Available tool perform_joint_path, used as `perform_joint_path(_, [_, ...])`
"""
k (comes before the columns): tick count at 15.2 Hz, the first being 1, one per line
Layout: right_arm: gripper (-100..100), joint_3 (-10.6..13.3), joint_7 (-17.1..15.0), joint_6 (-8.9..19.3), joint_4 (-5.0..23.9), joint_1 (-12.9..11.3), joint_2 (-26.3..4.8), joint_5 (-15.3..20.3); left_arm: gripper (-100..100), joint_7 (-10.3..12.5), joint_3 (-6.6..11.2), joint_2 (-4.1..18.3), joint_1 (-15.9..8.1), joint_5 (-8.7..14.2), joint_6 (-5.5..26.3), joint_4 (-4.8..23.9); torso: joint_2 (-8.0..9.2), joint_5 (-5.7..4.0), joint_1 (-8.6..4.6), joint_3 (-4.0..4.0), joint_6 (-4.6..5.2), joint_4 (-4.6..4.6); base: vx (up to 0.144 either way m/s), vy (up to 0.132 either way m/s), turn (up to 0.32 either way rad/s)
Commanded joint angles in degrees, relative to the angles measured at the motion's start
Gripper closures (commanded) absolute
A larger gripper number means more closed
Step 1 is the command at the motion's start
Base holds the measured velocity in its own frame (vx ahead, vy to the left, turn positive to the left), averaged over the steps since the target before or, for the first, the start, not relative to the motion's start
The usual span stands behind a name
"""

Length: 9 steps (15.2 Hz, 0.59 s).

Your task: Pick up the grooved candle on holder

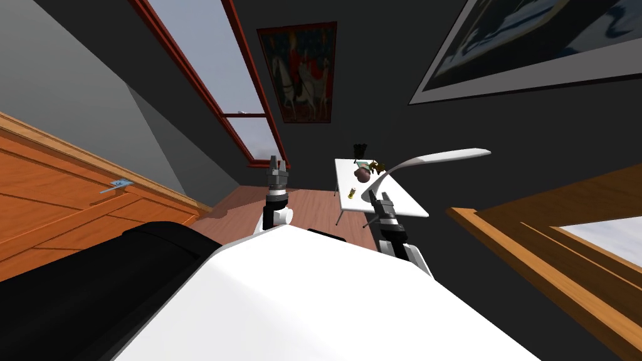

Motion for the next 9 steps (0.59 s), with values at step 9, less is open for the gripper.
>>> perform_joint_path(9, [-100, -1.16, 11.08, 2.7, 6.47, -2.57, 0.89, 7.75, 0, 0.0, 0.0, 0.0, 0.0, 0.0, 0.0, 0.0, 0.05, -0.01, -0.07, 0.03, 0.0, 0.01, 0.029, 0.081, -0.048])
